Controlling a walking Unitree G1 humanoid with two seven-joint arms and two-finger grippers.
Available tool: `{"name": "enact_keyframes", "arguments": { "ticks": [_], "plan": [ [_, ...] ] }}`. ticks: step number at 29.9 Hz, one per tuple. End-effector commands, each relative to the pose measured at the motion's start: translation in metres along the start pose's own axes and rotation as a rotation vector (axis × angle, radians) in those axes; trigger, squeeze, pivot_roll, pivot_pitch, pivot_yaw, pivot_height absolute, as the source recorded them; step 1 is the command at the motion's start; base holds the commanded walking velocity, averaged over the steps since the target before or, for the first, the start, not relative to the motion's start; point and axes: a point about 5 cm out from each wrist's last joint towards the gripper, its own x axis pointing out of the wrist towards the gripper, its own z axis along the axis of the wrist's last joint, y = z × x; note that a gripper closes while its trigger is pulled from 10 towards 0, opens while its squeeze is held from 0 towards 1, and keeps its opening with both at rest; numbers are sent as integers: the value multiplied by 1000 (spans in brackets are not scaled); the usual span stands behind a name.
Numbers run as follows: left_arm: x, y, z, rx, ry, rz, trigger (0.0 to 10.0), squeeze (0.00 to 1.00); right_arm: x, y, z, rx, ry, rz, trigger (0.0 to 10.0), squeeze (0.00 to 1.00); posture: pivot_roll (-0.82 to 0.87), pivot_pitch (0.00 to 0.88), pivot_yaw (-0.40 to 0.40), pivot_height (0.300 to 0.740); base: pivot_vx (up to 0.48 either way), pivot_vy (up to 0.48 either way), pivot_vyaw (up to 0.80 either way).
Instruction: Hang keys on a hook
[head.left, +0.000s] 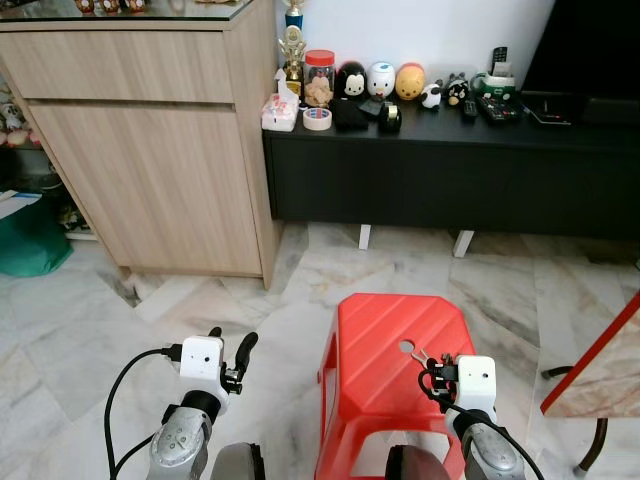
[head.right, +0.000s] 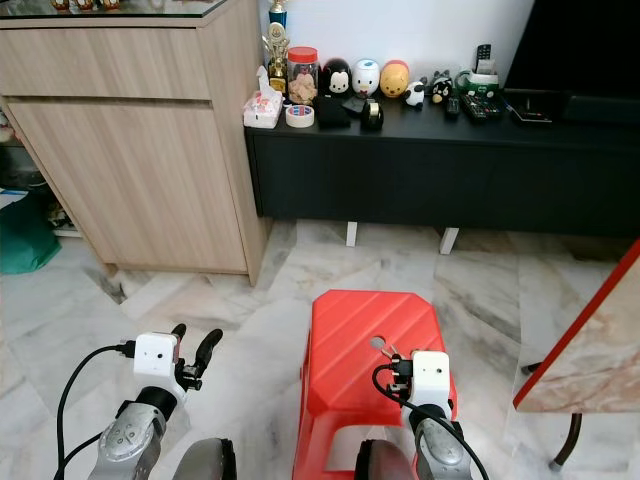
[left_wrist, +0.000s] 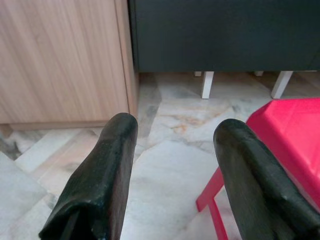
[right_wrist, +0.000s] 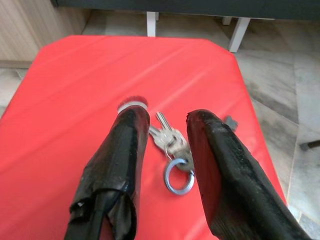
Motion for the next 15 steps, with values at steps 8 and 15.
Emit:
{"name": "enact_keyframes", "arguments": {
  "ticks": [8,15],
  "plan": [
    [0,-2,-4,1,22,-6,10000,0,-1,-1,-2,10,10,-8,10000,0,26,0,-47,595,242,0,0],
    [-1,-3,-4,0,25,-11,10000,0,-2,-1,-5,5,27,-14,10000,0,27,0,-47,595,0,0,0]
  ]
}}
